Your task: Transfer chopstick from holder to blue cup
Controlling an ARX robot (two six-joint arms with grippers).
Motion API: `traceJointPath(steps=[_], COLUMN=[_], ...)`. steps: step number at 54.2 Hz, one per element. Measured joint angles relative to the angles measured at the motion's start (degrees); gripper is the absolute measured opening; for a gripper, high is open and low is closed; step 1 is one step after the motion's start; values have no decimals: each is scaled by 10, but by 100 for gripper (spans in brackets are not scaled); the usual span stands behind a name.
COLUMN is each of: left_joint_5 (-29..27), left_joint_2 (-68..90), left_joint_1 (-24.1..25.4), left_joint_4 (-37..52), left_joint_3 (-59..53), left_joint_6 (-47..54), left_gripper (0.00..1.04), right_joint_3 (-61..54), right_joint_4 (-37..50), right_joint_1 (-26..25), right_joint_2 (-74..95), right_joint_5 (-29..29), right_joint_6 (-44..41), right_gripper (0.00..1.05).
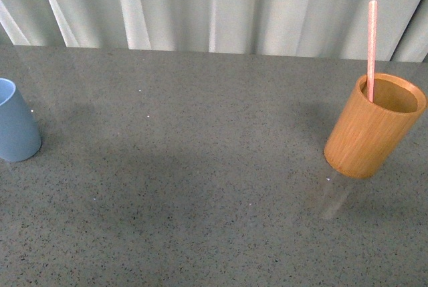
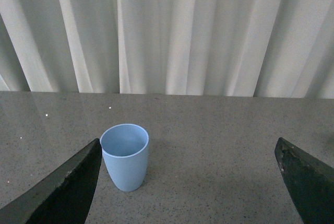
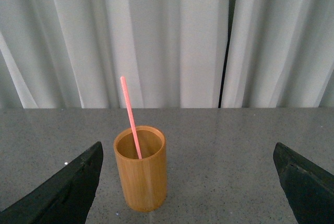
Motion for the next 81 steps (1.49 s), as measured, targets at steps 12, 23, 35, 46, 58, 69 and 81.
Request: traceJointPath(steps=[12, 23, 35, 46, 58, 69, 81], left_joint_5=[-38, -82, 18, 34, 36, 15, -10], left_joint_2=[12, 257, 513, 723, 840, 899, 942], left_joint_1=[-10, 87, 178, 200, 192, 166, 135], left_joint_4=[-21, -29, -33, -139, -196, -211, -210], left_joint_3=[6, 84, 248, 416, 529, 582, 605], left_joint_6=[-17, -45, 49, 96, 101, 85, 68], left_gripper=[98, 98, 98, 98, 98, 98, 98], right_joint_3=[0, 0, 0, 0, 0, 0, 0], right_joint_4=[0, 0, 0, 0, 0, 0, 0], right_joint_1=[0, 0, 0, 0, 0, 0, 0], right_joint_2=[0, 0, 0, 0, 0, 0, 0], right_joint_5=[0, 0, 0, 0, 0, 0, 0], right_joint_6=[0, 0, 0, 0, 0, 0, 0], right_gripper=[95, 95, 95, 95, 95, 95, 95])
